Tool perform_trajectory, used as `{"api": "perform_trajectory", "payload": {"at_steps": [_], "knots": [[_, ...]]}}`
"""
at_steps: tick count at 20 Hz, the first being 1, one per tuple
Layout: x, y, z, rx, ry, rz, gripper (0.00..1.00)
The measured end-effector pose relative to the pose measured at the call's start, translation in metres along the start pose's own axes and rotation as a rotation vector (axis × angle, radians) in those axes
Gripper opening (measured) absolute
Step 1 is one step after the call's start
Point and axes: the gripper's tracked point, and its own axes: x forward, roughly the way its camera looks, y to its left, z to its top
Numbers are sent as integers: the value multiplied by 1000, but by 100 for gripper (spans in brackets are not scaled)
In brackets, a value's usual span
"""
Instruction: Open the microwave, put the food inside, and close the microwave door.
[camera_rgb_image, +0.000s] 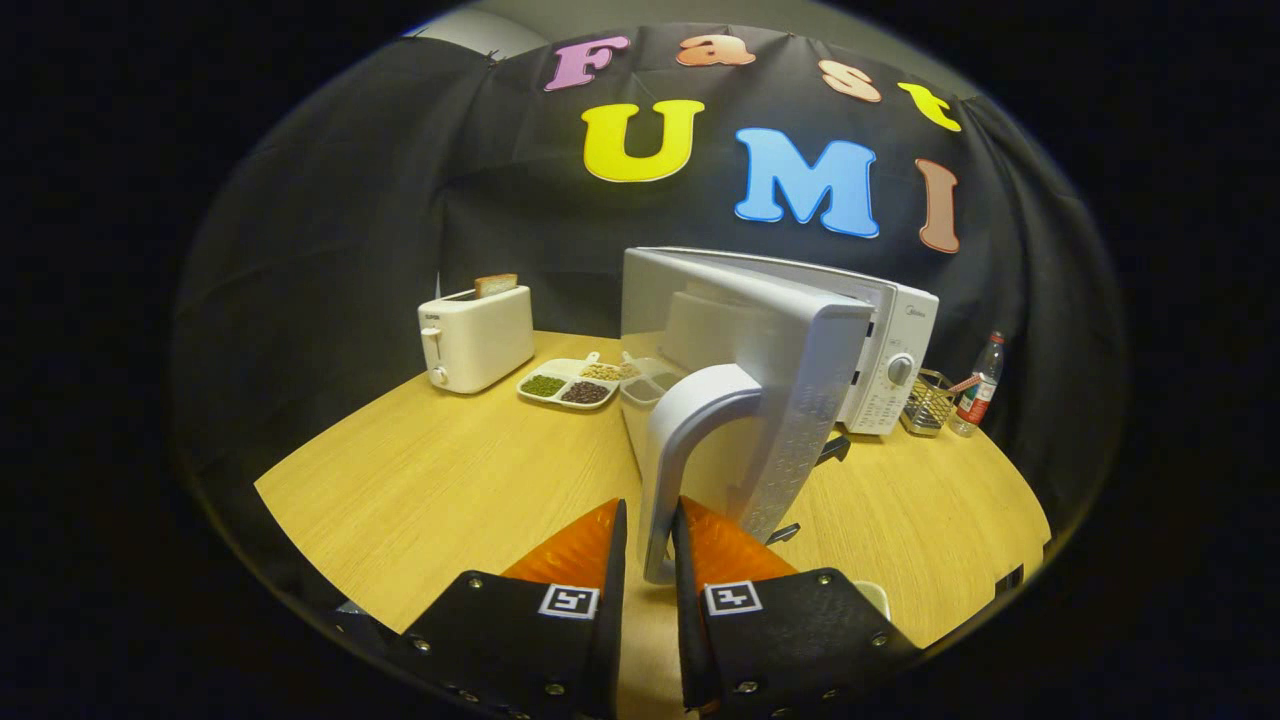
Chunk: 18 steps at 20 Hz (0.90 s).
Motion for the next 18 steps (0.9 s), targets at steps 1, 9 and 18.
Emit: {"api": "perform_trajectory", "payload": {"at_steps": [1,9,18], "knots": [[-2,9,0,-11,-2,9,24],[-13,77,3,-59,-1,117,24],[-48,145,22,-96,-39,388,25]]}}
